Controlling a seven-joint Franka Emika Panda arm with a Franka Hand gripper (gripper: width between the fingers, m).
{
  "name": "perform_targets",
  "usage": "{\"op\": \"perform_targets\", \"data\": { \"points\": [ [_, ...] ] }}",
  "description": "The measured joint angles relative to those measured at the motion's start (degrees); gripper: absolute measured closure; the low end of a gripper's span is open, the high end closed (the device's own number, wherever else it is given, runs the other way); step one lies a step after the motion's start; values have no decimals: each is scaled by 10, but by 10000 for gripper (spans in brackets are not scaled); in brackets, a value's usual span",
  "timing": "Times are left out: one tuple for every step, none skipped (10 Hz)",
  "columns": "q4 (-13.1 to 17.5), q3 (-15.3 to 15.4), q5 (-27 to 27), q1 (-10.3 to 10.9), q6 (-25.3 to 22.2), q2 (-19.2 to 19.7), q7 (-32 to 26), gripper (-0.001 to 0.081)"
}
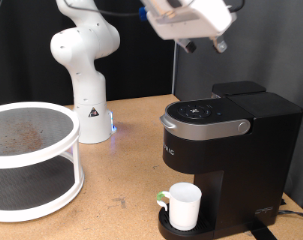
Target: Make a cup of coffee with the keurig machine
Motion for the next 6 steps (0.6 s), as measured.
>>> {"op": "perform_targets", "data": {
  "points": [
    [30, 5, -28, 0, -36, 12, 37, 4],
    [68, 3, -42, -2, -79, 42, 54, 4],
    [60, 4, -35, -1, -52, 40, 48, 4],
    [42, 9, -35, -1, 1, 33, 35, 4],
    [27, 21, -79, -6, 39, 28, 50, 4],
    [24, 36, -141, -15, 56, 29, 89, 4]
  ]
}}
